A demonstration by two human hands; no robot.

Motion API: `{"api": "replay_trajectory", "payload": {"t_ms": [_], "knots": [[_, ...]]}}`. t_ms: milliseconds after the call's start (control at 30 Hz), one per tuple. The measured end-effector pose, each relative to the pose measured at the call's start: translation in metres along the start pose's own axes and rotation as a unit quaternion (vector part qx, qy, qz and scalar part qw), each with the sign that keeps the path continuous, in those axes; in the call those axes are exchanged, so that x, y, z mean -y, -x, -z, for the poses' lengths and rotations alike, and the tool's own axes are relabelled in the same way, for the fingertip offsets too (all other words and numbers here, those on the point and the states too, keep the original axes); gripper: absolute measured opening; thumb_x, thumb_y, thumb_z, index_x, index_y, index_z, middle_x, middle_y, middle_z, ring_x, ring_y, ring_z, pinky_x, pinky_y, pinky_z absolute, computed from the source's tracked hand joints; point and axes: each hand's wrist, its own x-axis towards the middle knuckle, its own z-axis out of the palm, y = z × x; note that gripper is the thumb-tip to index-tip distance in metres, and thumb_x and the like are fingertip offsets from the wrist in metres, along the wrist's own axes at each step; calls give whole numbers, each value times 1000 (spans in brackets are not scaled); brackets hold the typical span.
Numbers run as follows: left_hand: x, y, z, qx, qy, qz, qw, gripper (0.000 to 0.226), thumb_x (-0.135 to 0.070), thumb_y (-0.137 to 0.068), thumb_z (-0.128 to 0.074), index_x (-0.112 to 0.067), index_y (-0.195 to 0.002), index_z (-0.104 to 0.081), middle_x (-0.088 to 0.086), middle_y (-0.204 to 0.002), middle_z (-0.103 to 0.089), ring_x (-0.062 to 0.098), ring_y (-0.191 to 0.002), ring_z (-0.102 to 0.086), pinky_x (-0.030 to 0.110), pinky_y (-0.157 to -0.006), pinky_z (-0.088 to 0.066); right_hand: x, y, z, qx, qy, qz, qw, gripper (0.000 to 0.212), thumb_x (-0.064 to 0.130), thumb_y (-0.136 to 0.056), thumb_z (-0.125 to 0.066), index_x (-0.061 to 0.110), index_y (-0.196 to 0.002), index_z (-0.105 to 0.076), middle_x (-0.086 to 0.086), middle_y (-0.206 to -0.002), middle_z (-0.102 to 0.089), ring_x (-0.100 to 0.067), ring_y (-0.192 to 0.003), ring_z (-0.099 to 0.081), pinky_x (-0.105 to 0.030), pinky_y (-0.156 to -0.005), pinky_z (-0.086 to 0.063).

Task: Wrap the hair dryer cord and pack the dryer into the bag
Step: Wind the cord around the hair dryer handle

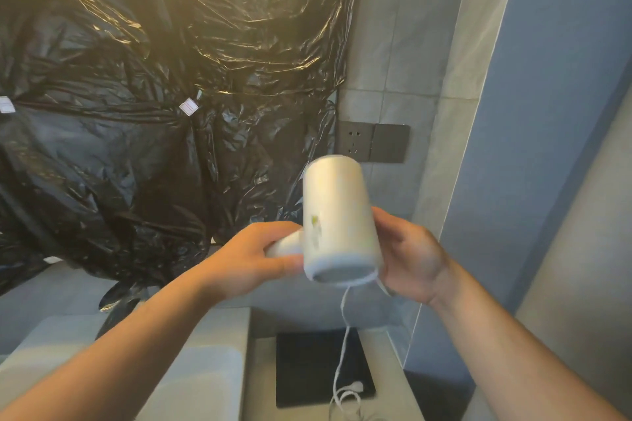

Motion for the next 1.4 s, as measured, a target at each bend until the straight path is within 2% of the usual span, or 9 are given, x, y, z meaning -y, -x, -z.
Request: {"api": "replay_trajectory", "payload": {"t_ms": [100,300,467,600,833,967,1133,1267,1400], "knots": [[-2,-5,-2,-61,124,20,990,63,-54,-75,-62,8,-90,-58,7,-73,-59,17,-67,-54,29,-63,-48,0,1,-3,-34,15,21,999,40,9,-90,-50,16,-129,-53,-8,-74,-58,-18,-57,-52,-26,-45,-41],[-4,-6,-6,-83,414,209,882,53,-58,-83,-57,-7,-96,-63,10,-70,-54,19,-54,-50,29,-53,-46,0,0,-15,-106,106,56,987,27,8,-100,-45,19,-124,-54,-6,-67,-55,-15,-47,-53,-30,-45,-53],[-1,-6,-4,-88,487,274,825,50,-55,-81,-61,-6,-91,-63,9,-65,-54,18,-49,-52,25,-48,-48,-2,-2,-24,-174,302,67,935,11,15,-100,-49,21,-108,-53,-7,-62,-57,-19,-43,-54,-36,-49,-56],[3,-6,-4,-83,513,292,803,42,-46,-74,-67,-5,-86,-63,8,-63,-53,16,-44,-51,22,-46,-49,4,4,-29,-134,292,50,946,31,-6,-90,-56,21,-106,-53,-9,-76,-69,-29,-64,-70,-40,-61,-60],[11,-4,5,7,474,340,812,44,-48,-77,-66,-4,-83,-62,9,-61,-54,17,-44,-52,24,-44,-48,-1,-2,-30,-158,392,140,895,49,-7,-88,-57,42,-93,-55,0,-83,-63,-19,-68,-71,-47,-71,-62],[13,-4,17,104,400,353,839,49,-50,-63,-81,-5,-79,-67,10,-64,-57,17,-49,-55,25,-49,-50,-3,-2,-17,-177,542,234,788,42,8,-89,-63,44,-110,-58,6,-93,-71,-12,-76,-68,-36,-72,-59],[11,-7,26,233,287,380,848,60,-61,-53,-85,-8,-77,-68,7,-68,-61,15,-56,-58,24,-54,-52,8,-2,-7,-148,617,388,669,19,13,-88,-60,12,-104,-71,8,-91,-63,0,-83,-55,-18,-76,-48],[9,-11,26,303,211,399,839,60,-64,-53,-83,-12,-78,-66,3,-68,-61,12,-58,-57,22,-57,-51,19,-2,-5,-125,635,390,655,12,15,-92,-55,13,-97,-66,2,-91,-55,-10,-80,-55,-18,-74,-44],[8,-13,31,318,164,394,847,60,-65,-49,-84,-14,-77,-69,1,-66,-62,11,-57,-56,21,-54,-49,33,3,-9,-77,598,315,732,18,15,-90,-57,30,-93,-67,13,-90,-55,1,-82,-56,-10,-74,-40]]}}
